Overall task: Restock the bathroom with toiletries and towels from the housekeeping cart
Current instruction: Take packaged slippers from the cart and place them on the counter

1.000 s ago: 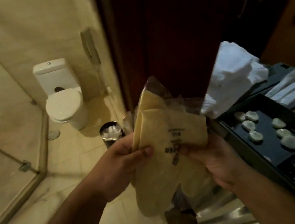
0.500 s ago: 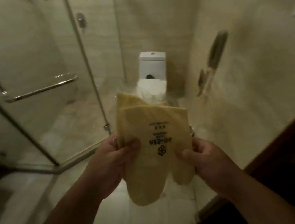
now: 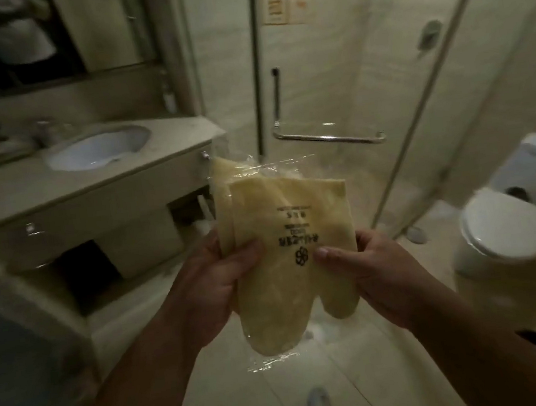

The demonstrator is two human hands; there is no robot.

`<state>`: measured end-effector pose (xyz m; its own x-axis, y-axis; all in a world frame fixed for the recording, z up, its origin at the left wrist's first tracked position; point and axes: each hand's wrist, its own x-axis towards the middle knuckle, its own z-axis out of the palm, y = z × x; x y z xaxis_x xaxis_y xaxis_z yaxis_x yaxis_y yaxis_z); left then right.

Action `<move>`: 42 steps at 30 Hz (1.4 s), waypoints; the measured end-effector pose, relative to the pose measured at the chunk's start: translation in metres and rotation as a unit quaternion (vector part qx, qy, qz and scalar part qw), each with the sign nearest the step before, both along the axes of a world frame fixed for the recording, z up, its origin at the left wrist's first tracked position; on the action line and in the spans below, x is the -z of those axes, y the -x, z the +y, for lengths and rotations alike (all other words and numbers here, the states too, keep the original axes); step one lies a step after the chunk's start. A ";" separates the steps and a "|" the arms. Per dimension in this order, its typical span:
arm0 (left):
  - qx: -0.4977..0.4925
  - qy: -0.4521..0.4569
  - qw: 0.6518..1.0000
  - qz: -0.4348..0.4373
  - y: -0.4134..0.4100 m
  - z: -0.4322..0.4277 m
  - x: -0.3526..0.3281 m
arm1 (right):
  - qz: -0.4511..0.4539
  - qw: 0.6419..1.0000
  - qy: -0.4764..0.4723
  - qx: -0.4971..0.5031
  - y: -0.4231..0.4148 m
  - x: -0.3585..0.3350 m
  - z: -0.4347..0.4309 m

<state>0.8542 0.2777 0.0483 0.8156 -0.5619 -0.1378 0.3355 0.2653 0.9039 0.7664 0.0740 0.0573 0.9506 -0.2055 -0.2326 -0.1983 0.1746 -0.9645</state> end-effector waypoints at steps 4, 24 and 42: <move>-0.095 -0.015 0.995 0.010 -0.034 0.027 0.004 | -0.004 0.998 -0.012 -0.069 -0.067 0.005 0.012; -0.337 -0.069 0.939 -0.014 -0.189 0.092 0.008 | -0.023 0.954 -0.024 -0.298 -0.331 0.002 0.073; -0.405 -0.013 0.914 -0.014 -0.356 0.266 0.016 | -0.019 0.983 -0.044 -0.180 -0.496 -0.007 0.228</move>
